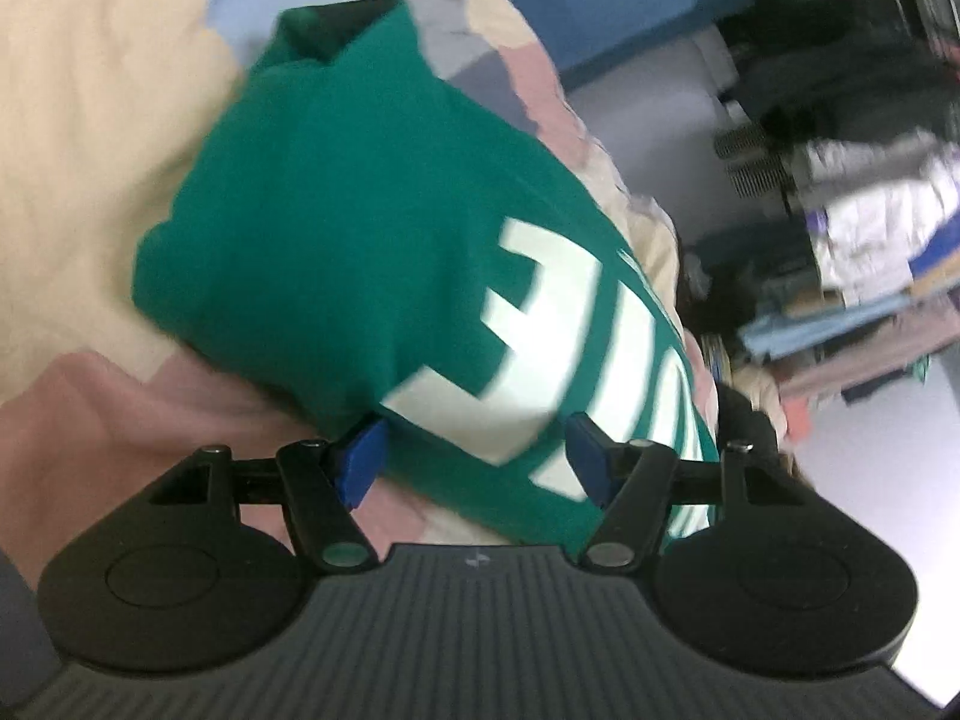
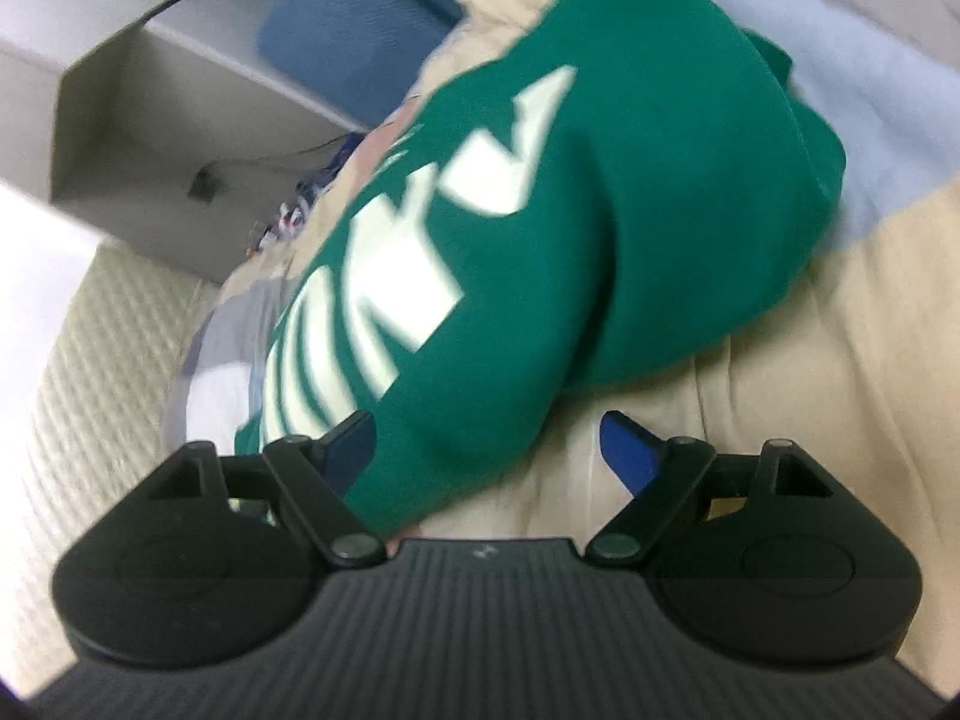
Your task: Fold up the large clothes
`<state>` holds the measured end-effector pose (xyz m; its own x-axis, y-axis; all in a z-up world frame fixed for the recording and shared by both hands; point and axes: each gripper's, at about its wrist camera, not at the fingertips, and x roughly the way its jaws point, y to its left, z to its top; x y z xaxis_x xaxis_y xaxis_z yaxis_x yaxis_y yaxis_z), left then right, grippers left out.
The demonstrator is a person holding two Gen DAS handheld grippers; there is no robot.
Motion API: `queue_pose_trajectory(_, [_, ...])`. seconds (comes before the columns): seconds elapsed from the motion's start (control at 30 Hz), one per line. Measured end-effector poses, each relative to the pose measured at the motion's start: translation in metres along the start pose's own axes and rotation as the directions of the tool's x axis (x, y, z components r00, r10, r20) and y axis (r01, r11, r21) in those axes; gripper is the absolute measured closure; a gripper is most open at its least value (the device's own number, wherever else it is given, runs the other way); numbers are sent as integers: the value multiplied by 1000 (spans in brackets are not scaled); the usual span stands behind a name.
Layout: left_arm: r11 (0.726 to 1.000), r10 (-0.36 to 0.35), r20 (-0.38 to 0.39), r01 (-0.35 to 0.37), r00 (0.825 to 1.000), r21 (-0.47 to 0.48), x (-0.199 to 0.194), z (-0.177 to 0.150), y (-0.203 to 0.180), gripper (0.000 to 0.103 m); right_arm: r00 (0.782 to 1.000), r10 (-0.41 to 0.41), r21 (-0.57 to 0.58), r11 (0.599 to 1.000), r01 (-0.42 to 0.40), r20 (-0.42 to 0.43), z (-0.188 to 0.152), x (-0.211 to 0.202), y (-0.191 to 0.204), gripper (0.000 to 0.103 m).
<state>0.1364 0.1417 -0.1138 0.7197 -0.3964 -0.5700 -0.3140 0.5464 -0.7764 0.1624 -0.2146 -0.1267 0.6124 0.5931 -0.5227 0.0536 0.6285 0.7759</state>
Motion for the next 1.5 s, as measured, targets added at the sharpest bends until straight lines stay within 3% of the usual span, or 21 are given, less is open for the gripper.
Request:
queue_pose_trajectory(0.1, [998,-23,14,23,1000,-55,3,5,7,38,997,9,41,999,-12,73,18,5,-6,19])
queue_pose_trajectory(0.13, [999,-12,18,13,1000,-51,3,6,7,46,995,29,49,998,-34,97,25,6,-8,19])
queue_pose_trajectory(0.23, [1000,-6,42,6,999,3,4,8,-1,57,987,84,69,993,-94,138,41,5,-9,19])
queue_pose_trajectory(0.37, [997,-67,99,62,993,55,2,16,-11,69,974,157,51,985,-167,166,53,5,-2,19])
queue_pose_trajectory(0.57, [986,-133,161,113,978,124,4,35,-20,74,966,186,-26,982,-185,180,61,12,11,19])
queue_pose_trajectory(0.73, [989,-108,141,93,984,111,1,32,-18,73,983,131,56,989,-139,130,55,17,-8,19])
queue_pose_trajectory(0.8, [991,-97,128,84,987,99,1,31,-20,64,990,107,112,987,-117,95,46,21,-16,17])
queue_pose_trajectory(0.87, [994,-82,103,74,991,74,-6,24,-19,25,993,95,154,983,-104,66,36,23,-21,13])
queue_pose_trajectory(0.93, [998,-47,84,43,995,53,-11,13,-16,17,997,69,176,982,-73,28,27,25,-25,12])
queue_pose_trajectory(1.1, [997,-22,-13,21,1000,-79,5,2,13,12,997,62,195,978,-70,49,20,29,-26,12])
queue_pose_trajectory(1.17, [989,-4,2,4,1000,-148,16,6,25,12,996,57,194,979,-68,63,22,38,-29,12])
queue_pose_trajectory(1.23, [982,-19,28,24,999,-188,26,14,35,12,994,69,205,975,-85,81,25,47,-32,5])
queue_pose_trajectory(1.27, [982,-38,40,44,998,-185,30,18,36,12,991,86,218,970,-106,98,27,51,-34,0])
queue_pose_trajectory(1.37, [990,-53,70,61,996,-124,35,27,30,11,989,85,224,968,-111,123,35,58,-30,0])
queue_pose_trajectory(1.5, [988,-97,77,105,992,-115,35,35,27,10,982,130,200,967,-156,135,43,63,-26,0])
